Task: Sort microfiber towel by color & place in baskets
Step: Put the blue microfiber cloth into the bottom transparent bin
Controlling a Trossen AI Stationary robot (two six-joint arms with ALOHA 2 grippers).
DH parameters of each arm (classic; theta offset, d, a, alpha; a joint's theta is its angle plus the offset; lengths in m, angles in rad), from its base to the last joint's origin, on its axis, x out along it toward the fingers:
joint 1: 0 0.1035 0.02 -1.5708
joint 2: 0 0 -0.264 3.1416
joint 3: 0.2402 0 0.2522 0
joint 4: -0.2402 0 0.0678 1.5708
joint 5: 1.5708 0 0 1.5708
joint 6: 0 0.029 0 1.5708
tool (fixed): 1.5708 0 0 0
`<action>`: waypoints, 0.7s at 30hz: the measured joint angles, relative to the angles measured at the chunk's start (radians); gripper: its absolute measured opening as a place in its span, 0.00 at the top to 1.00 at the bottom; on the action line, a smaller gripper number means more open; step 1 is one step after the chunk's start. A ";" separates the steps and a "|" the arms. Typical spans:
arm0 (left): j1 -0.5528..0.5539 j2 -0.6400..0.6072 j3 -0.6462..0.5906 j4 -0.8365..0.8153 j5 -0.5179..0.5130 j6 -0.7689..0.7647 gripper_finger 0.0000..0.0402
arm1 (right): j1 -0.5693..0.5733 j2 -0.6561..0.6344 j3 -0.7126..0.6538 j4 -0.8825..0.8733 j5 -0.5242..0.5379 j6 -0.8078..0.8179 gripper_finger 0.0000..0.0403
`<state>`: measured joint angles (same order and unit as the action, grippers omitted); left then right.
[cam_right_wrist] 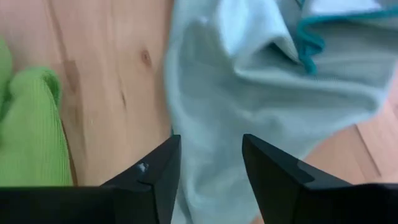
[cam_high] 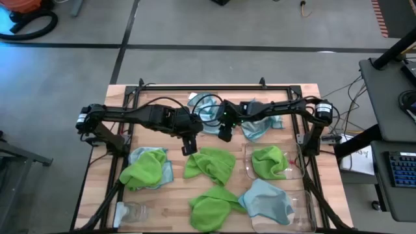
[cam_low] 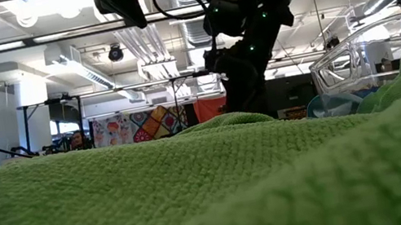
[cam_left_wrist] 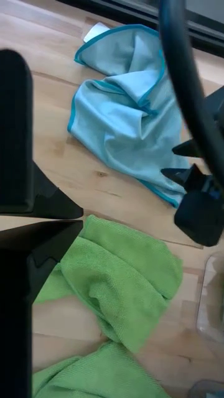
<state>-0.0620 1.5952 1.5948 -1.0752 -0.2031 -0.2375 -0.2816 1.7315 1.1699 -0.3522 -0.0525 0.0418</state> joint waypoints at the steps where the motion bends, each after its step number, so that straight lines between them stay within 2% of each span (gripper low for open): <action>1: 0.000 0.000 0.000 -0.001 0.000 0.000 1.00 | -0.003 -0.001 0.002 -0.011 0.000 0.000 0.57; 8: 0.000 0.000 0.000 -0.019 0.001 0.000 1.00 | -0.016 0.014 0.000 -0.115 0.000 0.005 0.56; 21: 0.000 0.000 0.000 -0.025 0.002 0.000 1.00 | -0.016 0.120 0.000 -0.106 -0.024 0.029 0.57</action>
<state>-0.0620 1.5955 1.5944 -1.1001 -0.2008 -0.2371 -0.2974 1.8515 1.1703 -0.4587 -0.0766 0.0704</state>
